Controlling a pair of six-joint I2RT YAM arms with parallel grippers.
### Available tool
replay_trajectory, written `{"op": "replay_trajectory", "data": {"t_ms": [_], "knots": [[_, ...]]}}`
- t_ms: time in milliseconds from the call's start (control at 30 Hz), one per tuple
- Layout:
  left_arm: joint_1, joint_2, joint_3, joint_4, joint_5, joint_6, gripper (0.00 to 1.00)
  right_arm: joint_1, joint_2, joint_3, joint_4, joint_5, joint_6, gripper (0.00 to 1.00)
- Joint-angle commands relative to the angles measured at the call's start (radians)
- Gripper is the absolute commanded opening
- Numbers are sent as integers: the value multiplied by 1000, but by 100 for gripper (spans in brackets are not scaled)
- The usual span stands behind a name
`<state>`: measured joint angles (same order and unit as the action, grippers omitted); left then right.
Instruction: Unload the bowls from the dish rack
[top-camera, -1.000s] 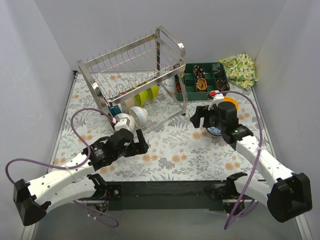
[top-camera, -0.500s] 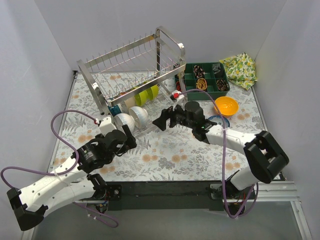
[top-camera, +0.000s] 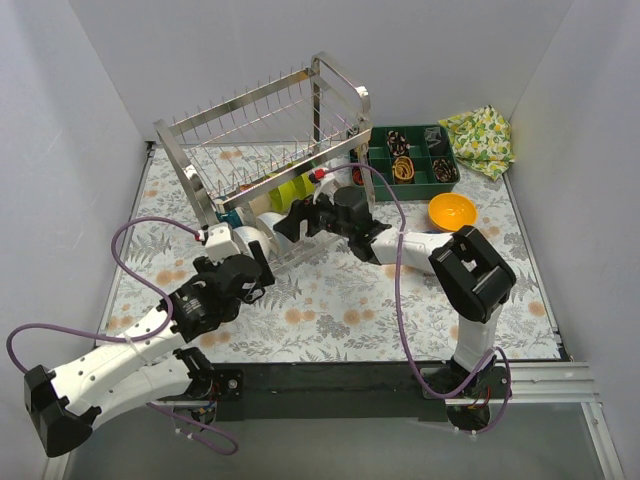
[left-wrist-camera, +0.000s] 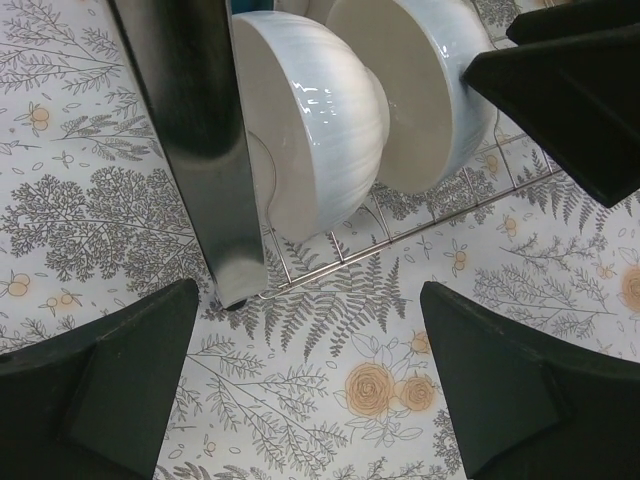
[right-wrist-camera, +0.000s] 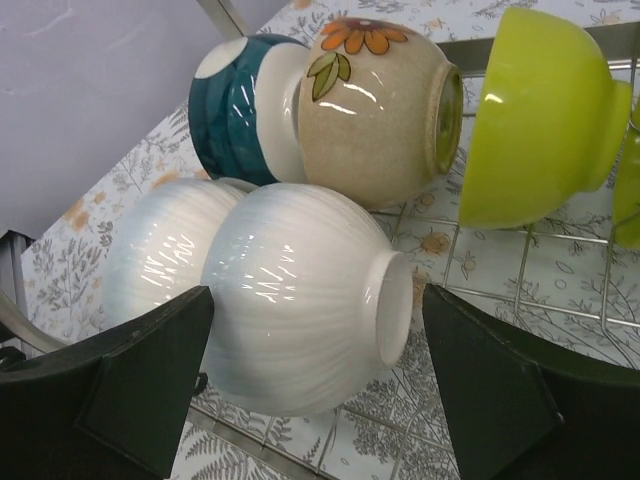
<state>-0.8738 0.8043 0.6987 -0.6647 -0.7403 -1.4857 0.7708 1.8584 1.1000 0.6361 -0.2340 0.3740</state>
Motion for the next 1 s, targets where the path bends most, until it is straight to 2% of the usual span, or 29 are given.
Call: {"op": "replay_trajectory", "data": {"t_ms": [0,333,767,967], "knots": [[21,-10,-15,31,-25,30,94,15,54,64,45,22,34,93],[39,-27,-33,50,13,47,93,33,62,32,40,-33,89,93],[41,-51,-42,62,33,51,94,33,-2,-34,25,-36,75,96],[41,-53,-44,62,36,53,94,33,16,-14,25,-57,59,89]]}}
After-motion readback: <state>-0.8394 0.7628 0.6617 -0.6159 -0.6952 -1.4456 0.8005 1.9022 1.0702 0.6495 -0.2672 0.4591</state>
